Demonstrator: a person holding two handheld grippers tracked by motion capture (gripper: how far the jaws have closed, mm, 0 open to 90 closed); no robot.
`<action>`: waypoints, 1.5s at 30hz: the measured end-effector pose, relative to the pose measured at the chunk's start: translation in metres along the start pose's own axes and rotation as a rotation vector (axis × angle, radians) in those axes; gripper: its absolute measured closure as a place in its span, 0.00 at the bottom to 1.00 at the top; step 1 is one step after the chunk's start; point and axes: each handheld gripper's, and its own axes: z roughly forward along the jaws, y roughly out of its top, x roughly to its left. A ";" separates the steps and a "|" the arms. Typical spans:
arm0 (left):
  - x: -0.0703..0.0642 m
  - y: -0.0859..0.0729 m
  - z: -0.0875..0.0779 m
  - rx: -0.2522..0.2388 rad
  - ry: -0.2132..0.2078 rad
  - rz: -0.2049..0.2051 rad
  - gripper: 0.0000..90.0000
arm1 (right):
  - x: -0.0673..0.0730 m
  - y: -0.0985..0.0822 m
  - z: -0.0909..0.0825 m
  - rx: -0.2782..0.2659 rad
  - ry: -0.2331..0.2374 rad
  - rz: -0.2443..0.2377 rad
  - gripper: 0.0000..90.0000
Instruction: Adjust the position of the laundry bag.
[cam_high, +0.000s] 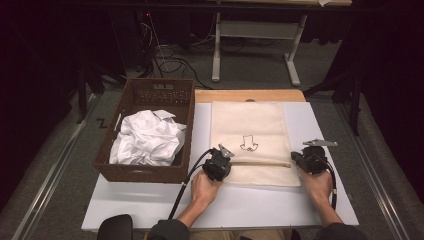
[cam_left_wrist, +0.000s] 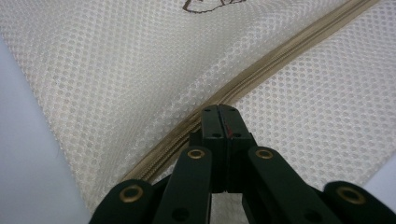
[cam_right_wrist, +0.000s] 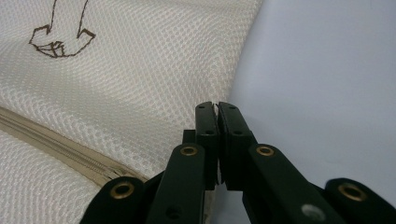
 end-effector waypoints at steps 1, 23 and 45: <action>-0.001 0.001 0.000 -0.002 -0.003 0.006 1.00 | -0.002 -0.001 -0.001 0.001 -0.004 0.001 0.98; 0.000 -0.009 -0.015 -0.002 0.062 0.052 0.50 | 0.016 -0.004 -0.022 -0.046 0.036 -0.084 0.60; 0.007 -0.026 -0.022 0.003 0.050 0.017 0.47 | 0.035 -0.021 -0.033 -0.018 0.159 -0.100 0.66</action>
